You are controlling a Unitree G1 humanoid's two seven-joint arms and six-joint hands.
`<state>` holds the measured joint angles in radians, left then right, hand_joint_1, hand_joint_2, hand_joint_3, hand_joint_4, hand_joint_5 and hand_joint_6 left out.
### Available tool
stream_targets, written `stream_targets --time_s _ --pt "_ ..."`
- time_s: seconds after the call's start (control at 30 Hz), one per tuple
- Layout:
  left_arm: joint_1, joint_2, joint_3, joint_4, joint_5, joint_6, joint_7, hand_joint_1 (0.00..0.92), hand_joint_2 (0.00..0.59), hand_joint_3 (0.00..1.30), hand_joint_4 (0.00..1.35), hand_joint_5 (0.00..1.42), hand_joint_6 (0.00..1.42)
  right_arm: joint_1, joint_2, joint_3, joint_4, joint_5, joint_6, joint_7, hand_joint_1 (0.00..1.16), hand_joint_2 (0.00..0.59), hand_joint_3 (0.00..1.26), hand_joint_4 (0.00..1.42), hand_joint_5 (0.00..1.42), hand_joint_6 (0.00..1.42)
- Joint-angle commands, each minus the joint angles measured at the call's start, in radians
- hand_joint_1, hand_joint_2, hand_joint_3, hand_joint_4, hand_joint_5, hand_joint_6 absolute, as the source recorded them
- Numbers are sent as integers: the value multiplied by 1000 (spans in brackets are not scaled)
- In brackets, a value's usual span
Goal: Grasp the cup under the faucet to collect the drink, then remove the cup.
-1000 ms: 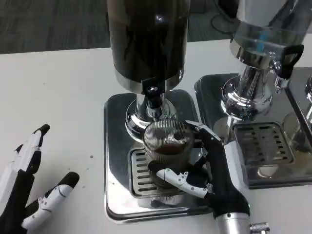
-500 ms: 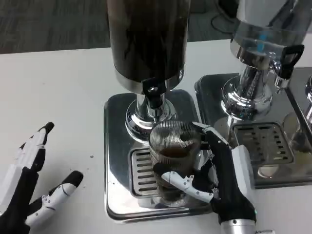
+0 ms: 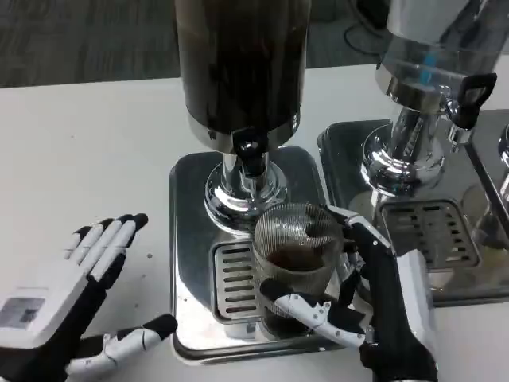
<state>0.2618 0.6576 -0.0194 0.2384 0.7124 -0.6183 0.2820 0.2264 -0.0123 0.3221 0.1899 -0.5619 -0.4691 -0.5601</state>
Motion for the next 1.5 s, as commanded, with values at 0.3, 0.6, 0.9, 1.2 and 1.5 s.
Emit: stream_targets --time_s 0.3,0.6,0.9,1.2,1.5 --pt "189 48 63 -144 54 20 49 0 138 0 0 0 0 111 -35 14 -160 10 -67 47 921 183 580 613 776 1220" --pt "248 28 95 -177 48 36 64 0 133 0 0 0 0 180 -91 26 -284 47 -78 159 918 189 581 610 776 1210" --pt "299 5 107 -220 57 47 95 0 110 0 0 0 0 225 -96 29 -316 19 -97 167 906 187 581 610 776 1208" --pt "343 -58 108 -251 91 94 144 0 104 0 0 0 0 227 -118 33 -369 -46 -108 169 901 187 581 610 772 1208" --pt "341 -56 106 -248 87 96 147 0 101 0 0 0 0 224 -122 38 -355 -43 -123 170 899 186 586 618 769 1208"
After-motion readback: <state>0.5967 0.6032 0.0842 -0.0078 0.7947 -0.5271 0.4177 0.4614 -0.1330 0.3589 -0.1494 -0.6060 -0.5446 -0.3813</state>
